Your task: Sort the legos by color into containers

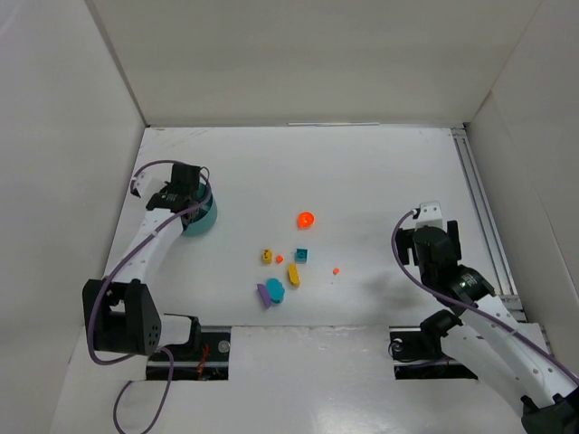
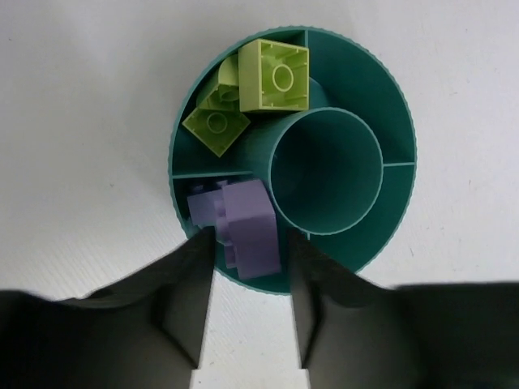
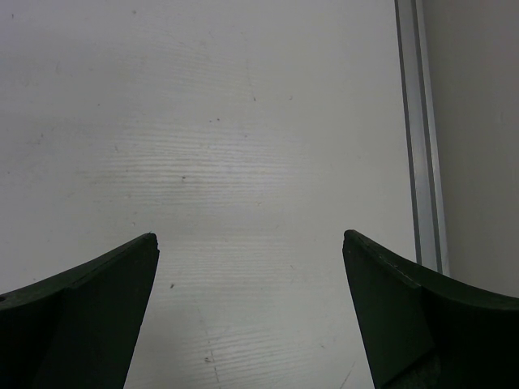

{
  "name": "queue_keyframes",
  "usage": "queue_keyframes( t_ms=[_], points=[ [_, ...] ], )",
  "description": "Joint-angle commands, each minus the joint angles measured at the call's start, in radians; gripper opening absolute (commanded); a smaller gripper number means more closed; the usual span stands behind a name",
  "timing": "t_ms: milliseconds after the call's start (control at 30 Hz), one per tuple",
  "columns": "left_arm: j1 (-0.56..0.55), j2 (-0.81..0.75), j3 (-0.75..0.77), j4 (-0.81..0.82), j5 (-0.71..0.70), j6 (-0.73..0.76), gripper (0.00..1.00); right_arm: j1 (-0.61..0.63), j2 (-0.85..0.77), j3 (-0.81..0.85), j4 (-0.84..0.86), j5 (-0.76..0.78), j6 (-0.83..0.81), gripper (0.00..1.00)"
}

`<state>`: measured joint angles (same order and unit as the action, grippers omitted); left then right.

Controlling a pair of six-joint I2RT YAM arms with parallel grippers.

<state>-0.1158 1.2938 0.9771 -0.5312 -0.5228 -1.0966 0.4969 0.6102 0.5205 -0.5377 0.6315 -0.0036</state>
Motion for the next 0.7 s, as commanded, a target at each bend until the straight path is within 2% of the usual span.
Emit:
queue_keyframes(
  t_ms=[0,200,400,533,567,667],
  points=[
    [0.005,0.001,-0.008,0.022,0.017,0.012,0.39,-0.006,-0.004,-0.001,0.05,0.011,-0.004,1.0],
    [0.005,-0.051,-0.038,0.04,0.017,0.021,0.53,-0.006,-0.004,-0.001,0.05,0.011,-0.004,1.0],
    [0.005,-0.119,-0.038,0.059,0.069,0.082,0.53,-0.006,-0.004,-0.001,0.05,0.011,-0.004,1.0],
    [-0.068,-0.195,-0.048,0.1,0.114,0.184,0.65,-0.006,-0.004,-0.001,0.05,-0.012,-0.016,1.0],
    [-0.085,-0.223,-0.07,0.111,0.128,0.205,0.73,-0.006,-0.004,-0.001,0.061,-0.012,-0.028,1.0],
    [-0.154,-0.266,-0.107,0.111,0.19,0.231,0.76,-0.006,-0.004,-0.001,0.07,-0.044,-0.042,1.0]
  ],
)
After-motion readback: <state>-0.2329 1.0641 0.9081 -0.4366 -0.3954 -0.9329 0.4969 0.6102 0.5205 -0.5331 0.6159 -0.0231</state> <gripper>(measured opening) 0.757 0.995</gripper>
